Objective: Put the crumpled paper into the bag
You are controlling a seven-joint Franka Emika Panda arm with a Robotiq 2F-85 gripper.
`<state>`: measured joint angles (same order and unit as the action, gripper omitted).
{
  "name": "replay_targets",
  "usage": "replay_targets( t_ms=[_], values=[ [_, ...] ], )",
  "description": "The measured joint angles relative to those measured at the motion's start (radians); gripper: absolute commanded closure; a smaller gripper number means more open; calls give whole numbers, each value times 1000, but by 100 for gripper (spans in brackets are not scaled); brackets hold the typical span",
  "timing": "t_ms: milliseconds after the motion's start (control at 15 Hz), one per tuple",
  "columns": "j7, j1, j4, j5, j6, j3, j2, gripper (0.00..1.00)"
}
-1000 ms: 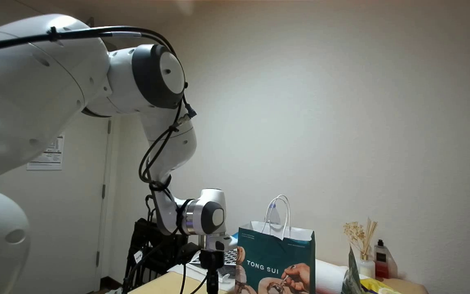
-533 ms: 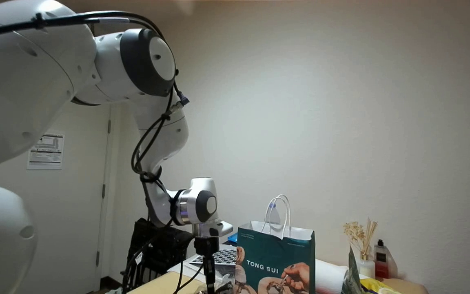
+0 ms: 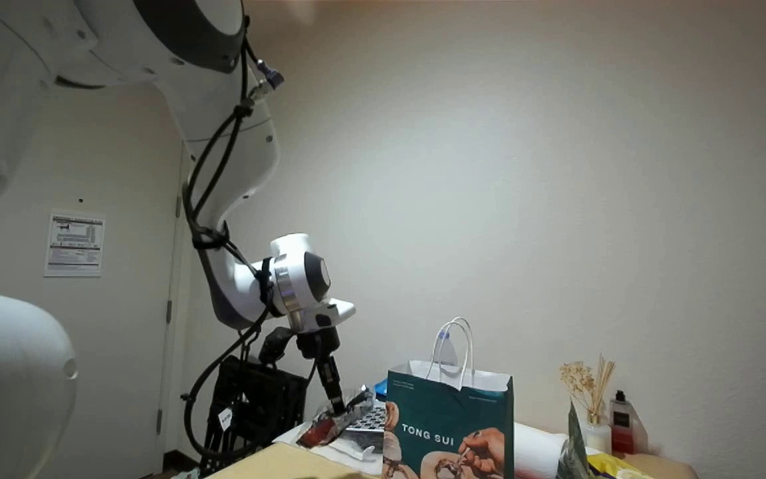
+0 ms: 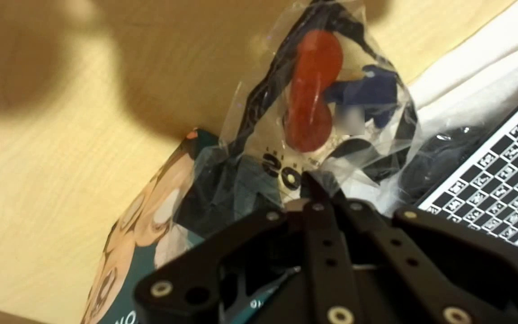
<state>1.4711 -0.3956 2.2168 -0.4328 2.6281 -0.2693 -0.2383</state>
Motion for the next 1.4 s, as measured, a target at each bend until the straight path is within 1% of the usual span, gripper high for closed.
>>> replay_targets(
  t_ms=[133,267,400,533,733,800,1000,1200,1400],
  values=[
    [64,7,24,-90,-71,16,92,100],
    [119,40,35,-149,-166,60,183,100],
    [129,98,51,-157,-239,126,272,99],
    [111,148,87,-127,-257,178,335,99],
    [109,162,117,-122,-257,191,357,100],
    [109,175,117,-122,-257,205,355,100],
    [149,252,90,-135,-253,257,355,100],
    [181,324,25,-154,-254,265,356,100],
    [236,380,-31,-208,-263,266,354,100]
  ],
)
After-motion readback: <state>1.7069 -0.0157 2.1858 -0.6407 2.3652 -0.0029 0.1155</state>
